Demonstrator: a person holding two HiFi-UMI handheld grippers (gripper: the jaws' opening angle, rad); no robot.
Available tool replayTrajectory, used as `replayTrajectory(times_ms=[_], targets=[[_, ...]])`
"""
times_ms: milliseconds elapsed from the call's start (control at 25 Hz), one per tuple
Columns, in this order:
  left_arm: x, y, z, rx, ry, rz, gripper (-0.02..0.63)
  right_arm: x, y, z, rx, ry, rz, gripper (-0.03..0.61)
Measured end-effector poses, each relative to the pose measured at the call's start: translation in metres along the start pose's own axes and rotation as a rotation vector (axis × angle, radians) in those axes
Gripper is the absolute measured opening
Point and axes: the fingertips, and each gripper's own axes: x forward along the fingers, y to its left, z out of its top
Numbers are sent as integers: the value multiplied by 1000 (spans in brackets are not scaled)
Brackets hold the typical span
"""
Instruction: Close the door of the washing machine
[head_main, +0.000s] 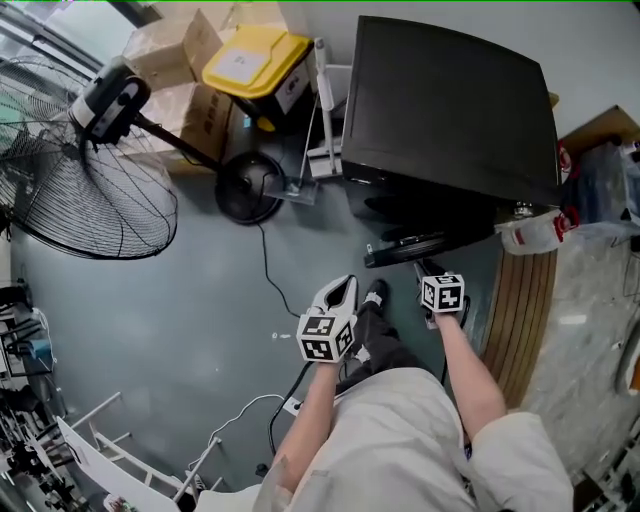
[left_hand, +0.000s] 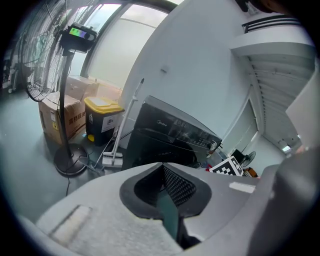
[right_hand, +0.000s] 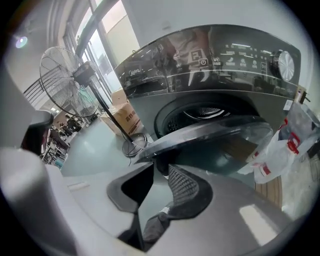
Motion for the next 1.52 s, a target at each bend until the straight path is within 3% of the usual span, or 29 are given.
replayTrajectory(times_ms=[360, 960, 1520], targets=[[16, 14, 8, 12, 26, 24, 2, 14, -4, 18, -27, -23, -24, 6], [57, -1, 31, 75, 47, -6, 2, 31, -9, 45, -47, -40, -28, 3], [67, 16, 53, 86, 37, -10, 2, 45, -22, 74, -22, -43, -101, 3]])
